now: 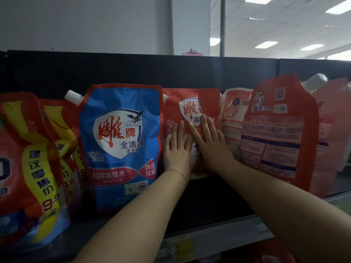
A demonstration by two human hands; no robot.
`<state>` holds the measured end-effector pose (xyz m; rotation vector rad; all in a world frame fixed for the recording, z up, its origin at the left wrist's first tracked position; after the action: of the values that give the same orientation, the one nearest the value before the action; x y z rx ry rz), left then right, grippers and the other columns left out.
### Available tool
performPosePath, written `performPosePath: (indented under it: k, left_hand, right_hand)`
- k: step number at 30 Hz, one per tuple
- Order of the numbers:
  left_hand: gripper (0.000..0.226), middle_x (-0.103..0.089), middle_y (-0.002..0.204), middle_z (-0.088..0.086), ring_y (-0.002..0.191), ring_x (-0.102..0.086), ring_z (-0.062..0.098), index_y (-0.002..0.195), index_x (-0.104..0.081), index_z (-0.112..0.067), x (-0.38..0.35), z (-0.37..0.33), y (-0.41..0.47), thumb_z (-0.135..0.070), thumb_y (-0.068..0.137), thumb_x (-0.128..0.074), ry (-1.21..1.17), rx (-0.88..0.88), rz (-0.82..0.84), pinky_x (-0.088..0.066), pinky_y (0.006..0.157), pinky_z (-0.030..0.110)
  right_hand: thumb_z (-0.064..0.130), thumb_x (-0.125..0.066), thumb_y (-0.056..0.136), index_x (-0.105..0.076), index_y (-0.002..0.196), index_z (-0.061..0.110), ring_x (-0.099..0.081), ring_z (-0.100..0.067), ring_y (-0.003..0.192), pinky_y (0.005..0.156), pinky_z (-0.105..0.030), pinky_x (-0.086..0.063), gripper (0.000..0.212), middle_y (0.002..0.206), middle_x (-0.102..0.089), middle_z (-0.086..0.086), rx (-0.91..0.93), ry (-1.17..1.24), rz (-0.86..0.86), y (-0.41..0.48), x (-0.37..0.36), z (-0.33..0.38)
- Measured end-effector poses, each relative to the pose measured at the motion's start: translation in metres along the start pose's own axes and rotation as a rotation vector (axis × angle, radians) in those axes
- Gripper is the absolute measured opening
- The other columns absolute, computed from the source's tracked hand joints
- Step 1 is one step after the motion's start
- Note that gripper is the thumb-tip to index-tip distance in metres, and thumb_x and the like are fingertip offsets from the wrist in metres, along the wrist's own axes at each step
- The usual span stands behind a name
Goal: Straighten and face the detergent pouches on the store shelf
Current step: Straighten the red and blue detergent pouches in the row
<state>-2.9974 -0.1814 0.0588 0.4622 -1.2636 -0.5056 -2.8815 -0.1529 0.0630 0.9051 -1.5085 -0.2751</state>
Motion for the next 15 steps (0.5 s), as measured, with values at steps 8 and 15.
performPosePath:
  k: [8, 15]
  left_hand:
    - [0.104, 0.038, 0.15, 0.016, 0.139, 0.031, 0.035, 0.146, 0.028, -0.019, 0.005, 0.004, -0.002, -0.033, 0.09, -0.058, -0.049, -0.048, 0.093, 0.014, 0.113, 0.046]
    - [0.105, 0.037, 0.15, 0.018, 0.139, 0.032, 0.036, 0.149, 0.022, -0.02, 0.022, 0.004, -0.017, -0.035, 0.088, -0.062, -0.102, -0.132, 0.149, 0.008, 0.115, 0.045]
  right_hand:
    - [0.052, -0.079, 0.068, 0.044, 0.131, 0.032, 0.029, -0.028, 0.142, 0.117, -0.05, -0.006, 0.139, 0.148, 0.043, -0.008, 0.083, -0.002, 0.21, -0.004, 0.011, -0.006]
    - [0.052, -0.085, 0.06, 0.036, 0.14, 0.033, 0.023, -0.023, 0.145, 0.118, -0.046, -0.004, 0.146, 0.155, 0.034, -0.005, 0.098, 0.016, 0.357, -0.026, 0.042, -0.013]
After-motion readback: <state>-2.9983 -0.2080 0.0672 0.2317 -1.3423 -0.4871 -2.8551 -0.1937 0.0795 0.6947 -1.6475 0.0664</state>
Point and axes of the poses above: each hand's wrist, its own y-axis towards the middle knuckle, its own x-axis out of the back of the hand, z = x × y, the point moved 2 cm from there along y, towards the middle knuckle
